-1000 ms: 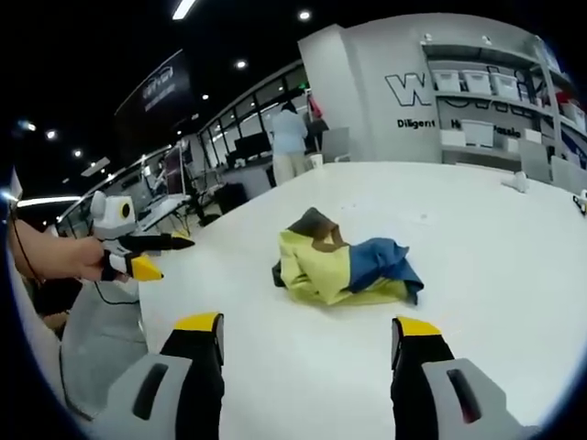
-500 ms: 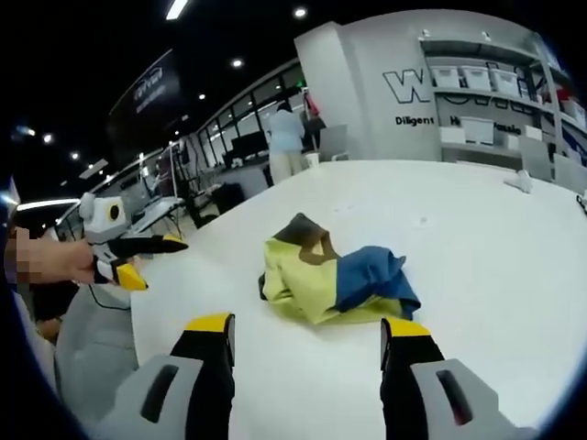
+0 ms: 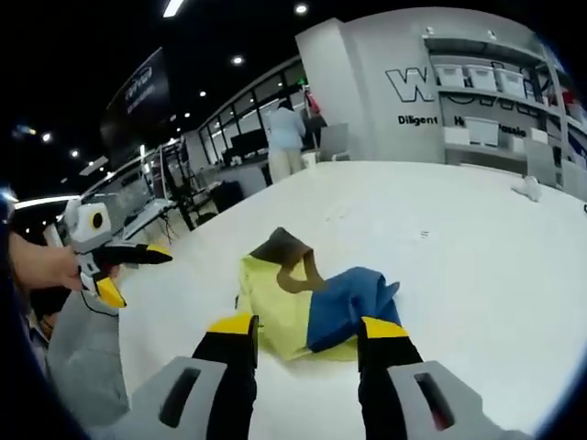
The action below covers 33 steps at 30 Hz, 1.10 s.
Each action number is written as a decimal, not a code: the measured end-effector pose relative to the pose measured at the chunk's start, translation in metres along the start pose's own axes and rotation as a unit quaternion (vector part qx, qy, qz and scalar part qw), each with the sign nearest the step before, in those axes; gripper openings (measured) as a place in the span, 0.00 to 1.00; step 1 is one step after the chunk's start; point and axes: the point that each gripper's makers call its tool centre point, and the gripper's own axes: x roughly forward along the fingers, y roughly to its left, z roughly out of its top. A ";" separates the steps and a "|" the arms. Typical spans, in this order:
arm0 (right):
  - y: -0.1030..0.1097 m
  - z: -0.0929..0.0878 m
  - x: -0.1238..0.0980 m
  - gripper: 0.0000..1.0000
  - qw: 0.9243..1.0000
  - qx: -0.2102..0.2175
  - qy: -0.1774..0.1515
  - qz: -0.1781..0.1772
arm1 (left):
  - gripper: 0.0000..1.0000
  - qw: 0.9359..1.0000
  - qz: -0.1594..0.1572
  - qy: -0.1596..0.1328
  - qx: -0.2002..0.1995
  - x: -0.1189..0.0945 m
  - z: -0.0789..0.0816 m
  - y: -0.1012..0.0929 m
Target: Fold the garment on the visible template until the final outline fits inside the template.
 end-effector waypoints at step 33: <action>-0.044 -0.022 0.064 0.02 0.997 -0.017 0.077 -0.021 | 0.64 1.000 -0.021 -0.010 0.018 0.045 0.048 0.049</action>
